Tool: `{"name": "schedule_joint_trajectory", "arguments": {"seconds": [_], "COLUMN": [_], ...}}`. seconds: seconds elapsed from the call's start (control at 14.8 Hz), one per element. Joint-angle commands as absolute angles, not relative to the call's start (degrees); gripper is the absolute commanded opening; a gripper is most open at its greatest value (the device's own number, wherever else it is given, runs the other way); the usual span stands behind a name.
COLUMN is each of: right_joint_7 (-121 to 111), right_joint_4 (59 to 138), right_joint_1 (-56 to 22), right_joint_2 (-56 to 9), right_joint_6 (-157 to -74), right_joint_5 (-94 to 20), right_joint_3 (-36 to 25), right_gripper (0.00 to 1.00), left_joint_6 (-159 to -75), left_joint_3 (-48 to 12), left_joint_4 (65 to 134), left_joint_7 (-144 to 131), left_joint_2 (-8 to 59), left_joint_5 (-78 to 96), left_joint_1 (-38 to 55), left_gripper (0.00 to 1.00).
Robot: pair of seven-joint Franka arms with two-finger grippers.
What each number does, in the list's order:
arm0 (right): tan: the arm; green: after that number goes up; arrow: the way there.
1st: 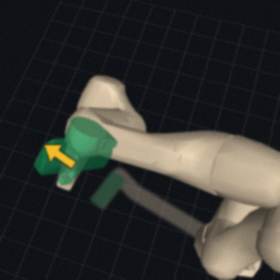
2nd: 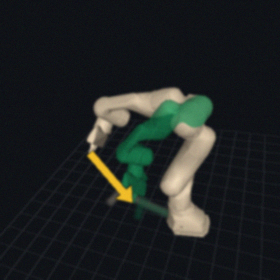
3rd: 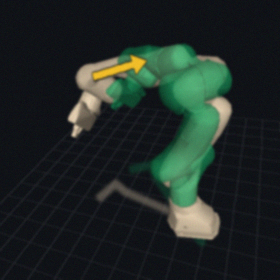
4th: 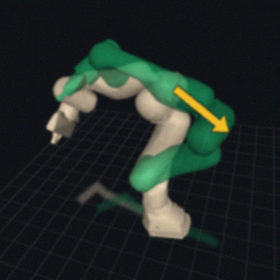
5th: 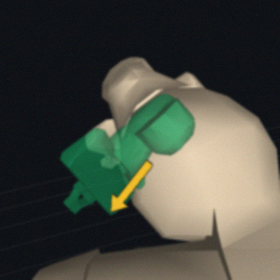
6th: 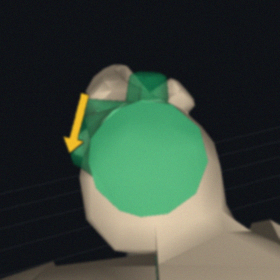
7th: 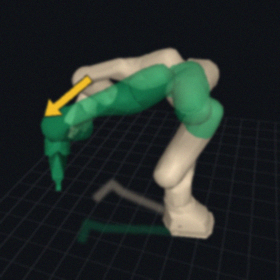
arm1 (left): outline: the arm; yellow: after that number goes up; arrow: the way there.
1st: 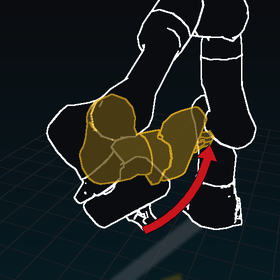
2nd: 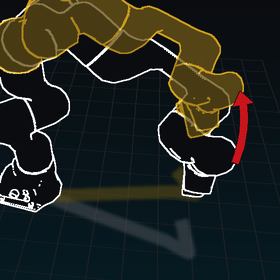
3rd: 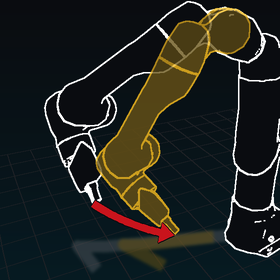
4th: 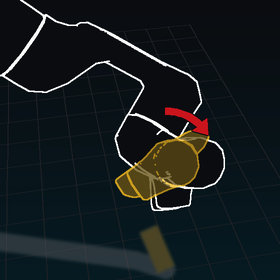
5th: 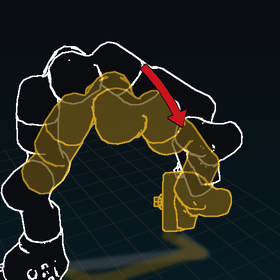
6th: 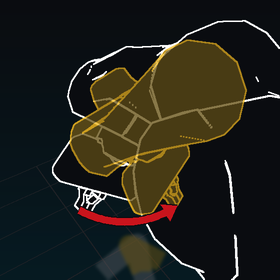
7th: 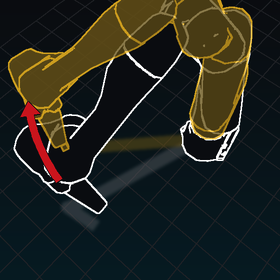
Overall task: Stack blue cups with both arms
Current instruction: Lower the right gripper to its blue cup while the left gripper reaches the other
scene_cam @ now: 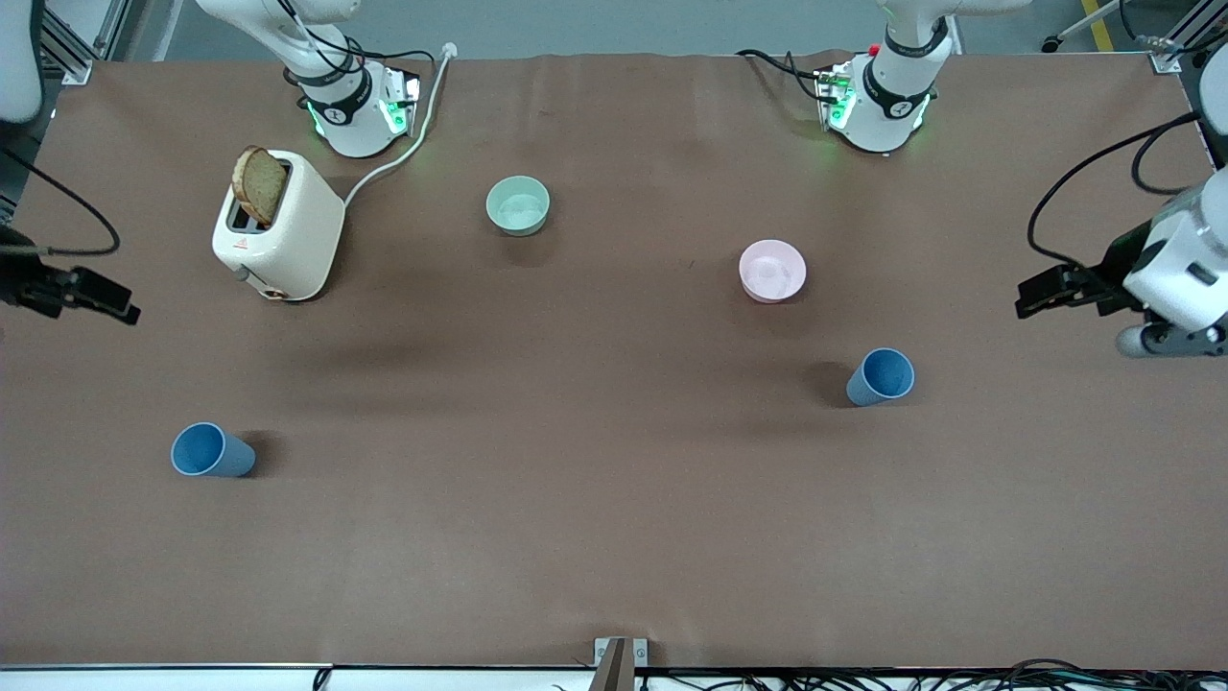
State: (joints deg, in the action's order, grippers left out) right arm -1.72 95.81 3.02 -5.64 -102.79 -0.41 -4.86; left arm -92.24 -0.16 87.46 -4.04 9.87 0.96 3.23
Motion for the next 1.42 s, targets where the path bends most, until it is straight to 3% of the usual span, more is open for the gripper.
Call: {"name": "schedule_joint_trajectory", "arguments": {"seconds": [0.0,0.34,0.68,1.02,1.22,1.36], "right_joint_7": [-4.9,-5.9,-5.8,-5.8,-5.8,-5.8], "right_joint_4": [96.9,96.9,96.9,96.9,96.9,96.9], "right_joint_1": [5.7,6.9,7.5,8.9,9.2,9.6], "right_joint_2": [-9.4,-18.0,-25.1,-29.3,-31.3,-32.6], "right_joint_6": [-108.4,-116.9,-126.5,-132.2,-133.6,-133.7], "right_joint_5": [-1.6,-1.5,-1.5,-1.6,-1.7,-1.9], "right_joint_3": [-4.5,-4.6,-4.6,-4.4,-4.3,-4.0], "right_gripper": [1.00,1.00,1.00,0.99,0.92,0.66], "left_joint_6": [-94.5,-104.9,-116.7,-120.9,-120.9,-120.7], "left_joint_3": [-1.0,-2.4,-2.5,-2.6,-2.5,-2.5], "left_joint_4": [86.9,93.3,104.9,105.7,105.8,106.1], "left_joint_7": [-2.6,-2.5,-2.5,-2.5,-2.5,-2.5], "left_joint_2": [14.1,21.4,21.9,24.6,25.6,25.8], "left_joint_5": [0.4,0.1,0.1,0.0,0.0,0.0], "left_joint_1": [3.2,3.8,3.8,4.0,4.5,4.5], "left_gripper": [1.00,1.00,1.00,1.00,1.00,0.97]}}
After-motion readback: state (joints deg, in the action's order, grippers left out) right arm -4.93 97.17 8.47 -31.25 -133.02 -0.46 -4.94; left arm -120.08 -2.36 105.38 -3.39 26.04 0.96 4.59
